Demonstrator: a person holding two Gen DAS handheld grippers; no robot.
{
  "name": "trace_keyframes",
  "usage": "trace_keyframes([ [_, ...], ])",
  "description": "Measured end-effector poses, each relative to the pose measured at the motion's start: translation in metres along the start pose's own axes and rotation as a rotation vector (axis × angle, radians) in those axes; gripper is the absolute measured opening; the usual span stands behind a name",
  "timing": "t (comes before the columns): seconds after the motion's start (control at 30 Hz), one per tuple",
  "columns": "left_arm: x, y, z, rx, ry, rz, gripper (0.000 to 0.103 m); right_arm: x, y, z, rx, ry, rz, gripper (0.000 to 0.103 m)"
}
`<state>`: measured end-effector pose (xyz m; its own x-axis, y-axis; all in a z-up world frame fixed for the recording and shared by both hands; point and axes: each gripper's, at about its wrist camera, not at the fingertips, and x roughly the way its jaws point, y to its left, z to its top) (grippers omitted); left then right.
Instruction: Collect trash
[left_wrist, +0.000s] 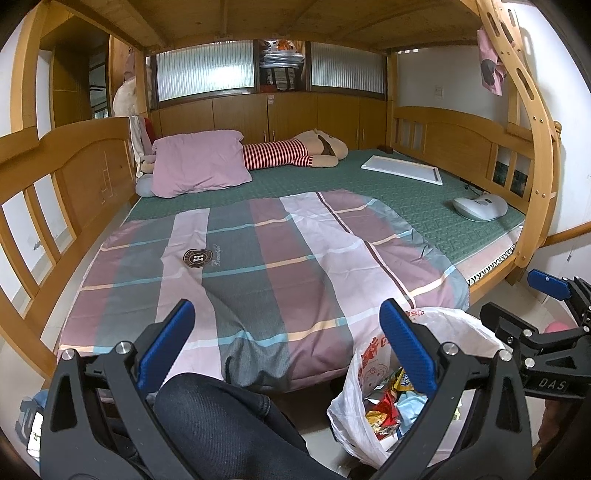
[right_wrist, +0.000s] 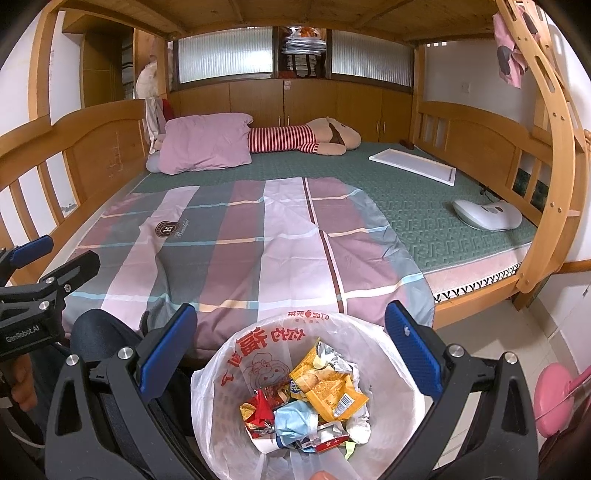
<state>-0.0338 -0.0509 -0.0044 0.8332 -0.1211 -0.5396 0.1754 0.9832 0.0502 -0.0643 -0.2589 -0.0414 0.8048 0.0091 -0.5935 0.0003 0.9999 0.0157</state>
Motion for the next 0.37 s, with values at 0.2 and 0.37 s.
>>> trace_keyframes([
  [0.2,0.005,0.006,0.002,-0.012,0.023,0.010,0.100,0.007,0.003,-0.001,0.013,0.012,0.016,0.099],
  [0.37,0.020,0.050,0.008,-0.028,0.042,0.081,0.100,0.029,0.029,0.011,0.019,0.073,0.119,0.099],
])
